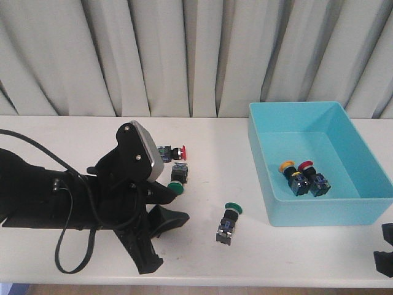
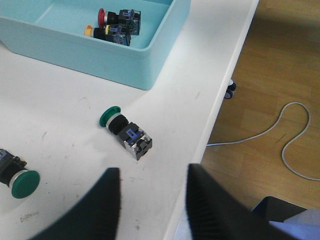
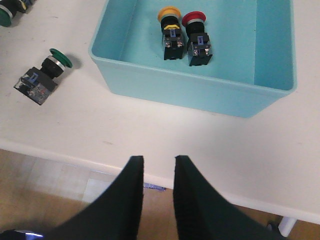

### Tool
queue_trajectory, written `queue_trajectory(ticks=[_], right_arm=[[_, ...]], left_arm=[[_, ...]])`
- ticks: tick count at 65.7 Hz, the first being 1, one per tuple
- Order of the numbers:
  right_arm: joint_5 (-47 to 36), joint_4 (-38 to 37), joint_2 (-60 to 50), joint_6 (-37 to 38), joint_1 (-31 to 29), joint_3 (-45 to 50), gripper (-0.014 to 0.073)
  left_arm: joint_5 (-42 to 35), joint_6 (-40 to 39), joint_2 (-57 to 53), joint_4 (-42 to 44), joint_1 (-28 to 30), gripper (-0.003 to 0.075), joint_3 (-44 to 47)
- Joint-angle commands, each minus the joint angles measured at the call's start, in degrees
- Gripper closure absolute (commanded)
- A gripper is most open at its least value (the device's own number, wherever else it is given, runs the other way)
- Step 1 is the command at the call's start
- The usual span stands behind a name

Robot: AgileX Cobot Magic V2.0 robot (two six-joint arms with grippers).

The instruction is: Pick red and yellow buttons and place in box

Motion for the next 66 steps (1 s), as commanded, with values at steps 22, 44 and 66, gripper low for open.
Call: queue_trajectory(ticks=[22,44,66], right_arm=[[-1.0,0.2,-0.2,-0.5,0.0,-1.5,0.0601],[-0.2,0.2,-0.2,-0.5,0.0,-1.5,0.0601],[-0.2,0.2,-0.2,-0.5,0.0,-1.5,0.0601]], left_arm=[[-1.6,-0.5,-1.9,-1.7,-0.2,0.0727,-1.8],[-1.6,-0.5,-1.9,-1.7,-0.2,0.0728,-1.8],[-2.5,-1.0,-1.9,-2.1,-0.2,0.0728,-1.8]])
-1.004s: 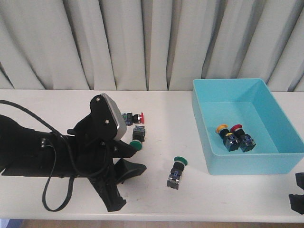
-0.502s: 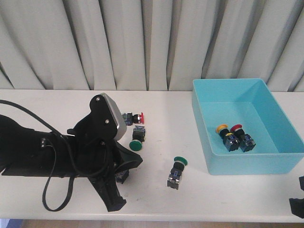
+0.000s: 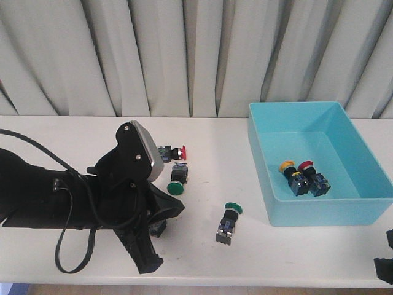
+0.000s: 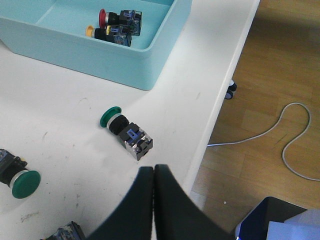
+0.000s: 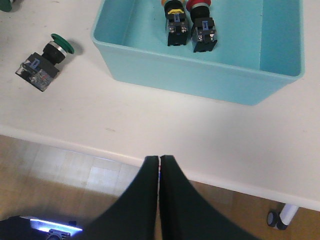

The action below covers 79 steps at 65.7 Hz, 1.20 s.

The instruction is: Pick red and yellow buttons and place in box

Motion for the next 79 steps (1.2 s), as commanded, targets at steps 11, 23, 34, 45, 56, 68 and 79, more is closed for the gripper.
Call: queue_trajectory(ticks=[11,23,34,45,56,68,79], right_arm=[[-2.7,0.2,-0.2,-0.5,0.0,-1.5,0.0601],[-2.7,0.2,-0.2,-0.5,0.0,-1.5,0.0601],[-2.7,0.2,-0.2,-0.5,0.0,-1.5,0.0601],[-2.7,0.2,-0.2,-0.5,0.0,-1.5,0.0601],[-2.7,0.2,-0.2,-0.5,0.0,-1.5,0.0601],[-2.5,0.2,-0.2,-0.5,0.0,-1.5,0.0601],[-2.4,0.2,-0.2,-0.5,0.0,-1.5,0.0601]], left_arm=[[-7.3,-18.0,-3.3,10.6,-0.2,0.0728,-1.5],[-10.9,-50.8,-12.2,43.6,0.6,0.0728,0.6],[-11.0,-62.4,-27.2,53.1,6.9,0.0728,6.7],[-14.8,-62.8,-46.4,56.4,15.4,0.0728,18.8],[-24.4,-66.9,-65.5,58.2,21.5,0.0728,34.8],[-29.8,-71.5,-76.5,58.2,26.8,0.0728,46.9],[-30.9,-72.5,-79.4,58.1,29.3,0.0728,52.5]])
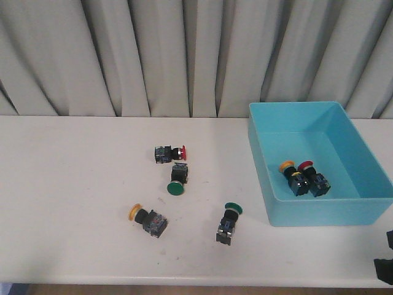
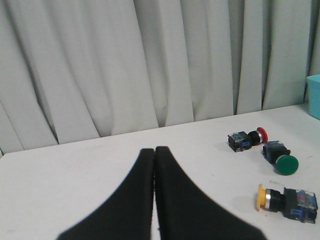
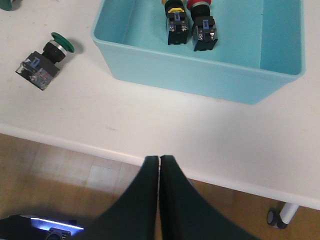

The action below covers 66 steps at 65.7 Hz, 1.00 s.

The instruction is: Pick red and yellow buttons and place in box

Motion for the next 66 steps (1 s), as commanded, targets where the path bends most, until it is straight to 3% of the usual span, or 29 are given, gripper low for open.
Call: queue_trajectory(ticks=[1,66], right_arm=[[-2.6,0.2,-0.2,-0.5,0.0,-1.5,0.0601],[-4.8,-1.5,-1.9,-1.6,0.0,-0.8,0.0600]], left_arm=[[-7.0,-1.1,-1.2,-0.2,1.0,0.0728,2.8],[-5.6,-0.9,-1.0,-1.2,1.2,0.0728,3.0]])
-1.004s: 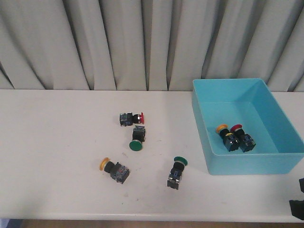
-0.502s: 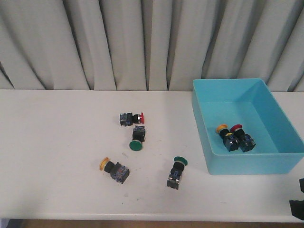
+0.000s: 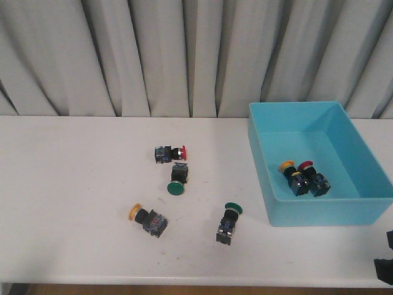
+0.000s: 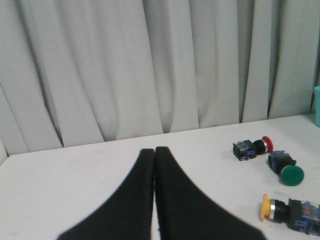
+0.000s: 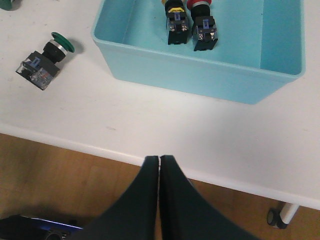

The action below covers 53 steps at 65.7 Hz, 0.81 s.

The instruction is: Pick red and yellow buttons and place in box

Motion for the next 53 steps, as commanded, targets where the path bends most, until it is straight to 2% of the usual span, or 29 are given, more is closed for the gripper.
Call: queue_trajectory(ticks=[1,14,19,32,39,53], right_arm=[[-5.5,-1.7,-2.4,-1.4,-0.1,-0.5,0.0600],[-32.4,-2.7,-21.5,-1.8,-0.1,15.1,0.0598],[-38.3,-2.6,-29.7,-1.8,-0.1,21.6,0.0598],[-40.5,-2.5,-41.8,2.3,-0.1,32.4,0.0598],[-41.4,-2.5,-42.8,4.3,-0.1,35.9,0.0598],[-40.6,-2.7,-42.7,4.0,-0.1,35.9,0.0598]], left_arm=[[-4.3,-0.5,-0.8,-0.7,0.0,0.0728,2.8],[-4.3,-0.5,-0.8,-0.7,0.0,0.0728,2.8],[-4.3,-0.5,-0.8,-0.7,0.0,0.0728,2.8],[-4.3,-0.5,-0.8,-0.7,0.0,0.0728,2.8],[-4.3,-0.5,-0.8,-0.7,0.0,0.0728,2.8],[-4.3,-0.5,-0.8,-0.7,0.0,0.0728,2.8]])
